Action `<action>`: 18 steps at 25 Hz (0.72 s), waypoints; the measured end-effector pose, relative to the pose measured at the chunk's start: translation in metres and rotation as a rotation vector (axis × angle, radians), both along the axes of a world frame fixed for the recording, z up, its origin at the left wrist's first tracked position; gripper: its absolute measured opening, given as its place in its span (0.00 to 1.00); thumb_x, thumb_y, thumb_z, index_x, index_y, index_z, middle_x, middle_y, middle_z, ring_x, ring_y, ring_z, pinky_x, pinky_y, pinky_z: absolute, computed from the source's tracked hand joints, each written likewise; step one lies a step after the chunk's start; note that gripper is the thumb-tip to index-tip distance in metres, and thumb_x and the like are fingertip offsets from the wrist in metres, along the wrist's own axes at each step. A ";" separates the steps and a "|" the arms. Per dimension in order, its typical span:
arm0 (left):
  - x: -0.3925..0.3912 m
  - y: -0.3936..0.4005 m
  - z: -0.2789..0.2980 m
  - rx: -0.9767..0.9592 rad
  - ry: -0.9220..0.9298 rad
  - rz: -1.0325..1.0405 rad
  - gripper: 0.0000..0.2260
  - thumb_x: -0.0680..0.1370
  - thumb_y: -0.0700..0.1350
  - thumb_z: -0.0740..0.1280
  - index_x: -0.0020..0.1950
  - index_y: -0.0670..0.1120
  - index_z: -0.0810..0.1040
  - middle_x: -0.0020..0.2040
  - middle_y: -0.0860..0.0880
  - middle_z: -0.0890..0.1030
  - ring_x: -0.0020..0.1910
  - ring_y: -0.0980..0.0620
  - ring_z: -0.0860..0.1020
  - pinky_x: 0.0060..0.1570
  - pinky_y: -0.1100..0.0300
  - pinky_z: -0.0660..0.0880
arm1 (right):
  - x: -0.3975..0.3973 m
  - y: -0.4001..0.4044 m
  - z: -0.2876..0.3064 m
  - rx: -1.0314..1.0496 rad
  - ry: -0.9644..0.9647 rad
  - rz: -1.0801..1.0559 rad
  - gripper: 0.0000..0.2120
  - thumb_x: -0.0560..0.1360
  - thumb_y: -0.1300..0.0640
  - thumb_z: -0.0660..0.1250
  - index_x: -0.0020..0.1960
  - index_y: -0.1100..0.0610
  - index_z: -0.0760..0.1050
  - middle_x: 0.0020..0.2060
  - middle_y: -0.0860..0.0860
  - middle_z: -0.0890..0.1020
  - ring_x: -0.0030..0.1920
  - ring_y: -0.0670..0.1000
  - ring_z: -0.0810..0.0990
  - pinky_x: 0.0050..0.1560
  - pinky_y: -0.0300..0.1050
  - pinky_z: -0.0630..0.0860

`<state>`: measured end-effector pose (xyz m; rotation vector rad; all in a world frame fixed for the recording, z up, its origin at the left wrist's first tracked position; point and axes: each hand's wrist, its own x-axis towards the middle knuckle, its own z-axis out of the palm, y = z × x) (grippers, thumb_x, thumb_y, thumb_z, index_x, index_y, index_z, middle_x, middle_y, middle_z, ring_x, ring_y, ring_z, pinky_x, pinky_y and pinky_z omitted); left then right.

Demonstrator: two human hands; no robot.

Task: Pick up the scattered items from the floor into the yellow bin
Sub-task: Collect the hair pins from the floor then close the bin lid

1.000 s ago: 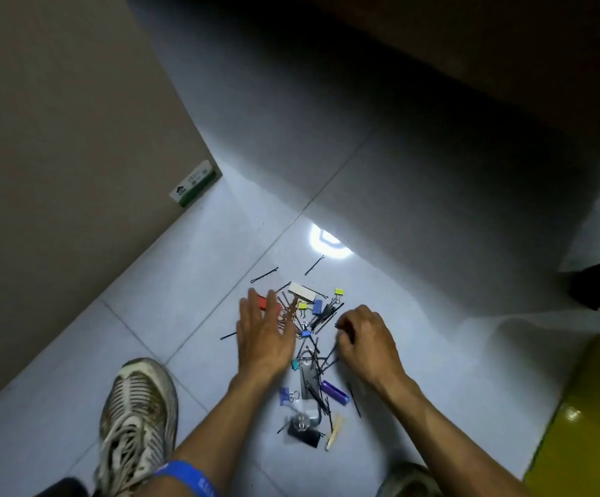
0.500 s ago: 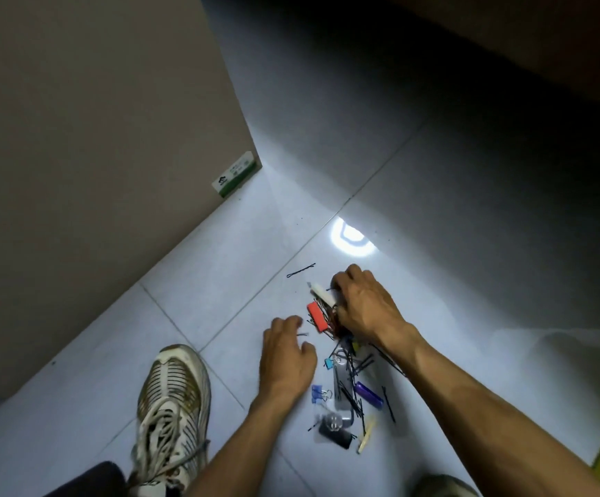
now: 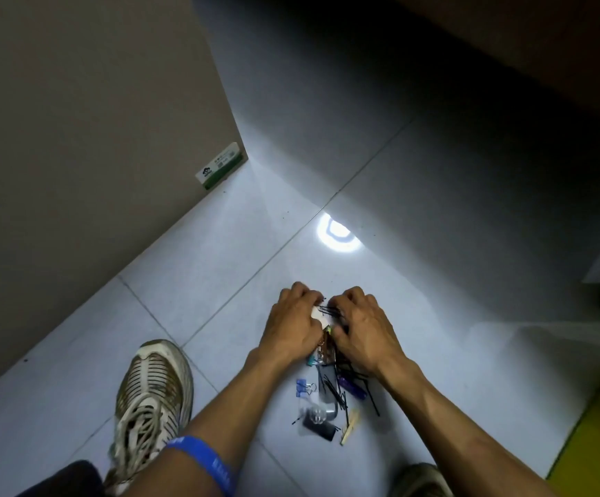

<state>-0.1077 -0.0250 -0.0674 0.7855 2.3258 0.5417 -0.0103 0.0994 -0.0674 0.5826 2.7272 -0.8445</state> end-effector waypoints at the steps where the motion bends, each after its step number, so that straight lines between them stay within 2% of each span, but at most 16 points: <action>1: 0.007 -0.009 0.000 0.016 0.032 0.063 0.21 0.75 0.41 0.62 0.69 0.48 0.72 0.63 0.49 0.71 0.63 0.48 0.68 0.62 0.52 0.69 | 0.009 0.000 0.002 0.007 0.027 -0.106 0.14 0.76 0.54 0.62 0.62 0.53 0.73 0.57 0.52 0.72 0.55 0.54 0.71 0.53 0.50 0.73; 3: 0.015 -0.025 -0.002 -0.031 0.113 0.260 0.20 0.78 0.44 0.61 0.71 0.51 0.70 0.65 0.49 0.70 0.63 0.49 0.67 0.59 0.53 0.68 | 0.028 0.005 0.004 0.054 -0.003 -0.365 0.15 0.78 0.51 0.61 0.64 0.53 0.72 0.60 0.54 0.72 0.57 0.55 0.71 0.55 0.50 0.72; 5: 0.023 -0.032 -0.001 -0.148 0.085 0.429 0.22 0.80 0.49 0.59 0.74 0.54 0.64 0.67 0.49 0.66 0.64 0.48 0.65 0.56 0.52 0.67 | 0.043 0.008 0.005 0.020 -0.126 -0.536 0.19 0.78 0.49 0.61 0.67 0.54 0.68 0.64 0.56 0.68 0.61 0.57 0.69 0.56 0.50 0.70; 6: 0.029 -0.030 0.000 -0.188 0.015 0.491 0.22 0.80 0.52 0.58 0.75 0.55 0.61 0.67 0.48 0.64 0.65 0.47 0.64 0.57 0.52 0.67 | 0.045 0.006 0.006 -0.027 -0.165 -0.571 0.20 0.79 0.49 0.60 0.68 0.54 0.67 0.65 0.56 0.66 0.63 0.58 0.67 0.56 0.50 0.70; 8: 0.043 -0.017 0.000 -0.198 -0.116 0.551 0.23 0.81 0.55 0.56 0.76 0.57 0.59 0.67 0.49 0.62 0.66 0.46 0.61 0.64 0.51 0.64 | 0.040 -0.010 0.007 -0.134 -0.160 -0.585 0.20 0.80 0.50 0.59 0.69 0.54 0.65 0.65 0.55 0.64 0.63 0.58 0.65 0.57 0.49 0.68; 10: 0.051 0.001 0.002 -0.147 -0.186 0.570 0.22 0.81 0.55 0.54 0.76 0.57 0.60 0.66 0.48 0.63 0.66 0.44 0.62 0.70 0.50 0.60 | 0.029 -0.032 0.006 -0.231 -0.101 -0.575 0.17 0.81 0.53 0.57 0.68 0.54 0.66 0.64 0.55 0.65 0.61 0.58 0.67 0.58 0.47 0.66; 13: 0.054 0.018 -0.001 -0.034 -0.326 0.624 0.21 0.82 0.53 0.53 0.75 0.57 0.62 0.68 0.48 0.64 0.68 0.43 0.65 0.71 0.52 0.59 | 0.014 -0.048 0.005 -0.493 -0.049 -0.650 0.15 0.82 0.57 0.55 0.67 0.52 0.69 0.61 0.52 0.67 0.61 0.55 0.71 0.62 0.43 0.68; 14: 0.054 0.020 -0.004 -0.014 -0.365 0.638 0.21 0.82 0.52 0.52 0.76 0.56 0.62 0.69 0.48 0.64 0.69 0.43 0.65 0.72 0.52 0.59 | 0.011 -0.049 0.005 -0.588 -0.036 -0.695 0.14 0.82 0.57 0.55 0.66 0.51 0.70 0.60 0.51 0.68 0.60 0.51 0.73 0.61 0.40 0.69; 16: 0.053 0.020 -0.006 0.054 -0.417 0.684 0.18 0.83 0.49 0.53 0.73 0.53 0.66 0.69 0.47 0.65 0.69 0.45 0.66 0.72 0.51 0.61 | 0.008 -0.051 0.003 -0.709 0.006 -0.766 0.12 0.82 0.58 0.56 0.60 0.48 0.73 0.59 0.49 0.71 0.54 0.41 0.76 0.51 0.27 0.70; 18: 0.056 0.020 -0.005 0.180 -0.479 0.771 0.15 0.83 0.44 0.55 0.69 0.50 0.70 0.65 0.47 0.67 0.67 0.47 0.70 0.69 0.53 0.66 | 0.005 -0.057 0.001 -0.794 0.030 -0.833 0.10 0.81 0.59 0.57 0.56 0.50 0.75 0.57 0.49 0.76 0.51 0.38 0.77 0.44 0.24 0.71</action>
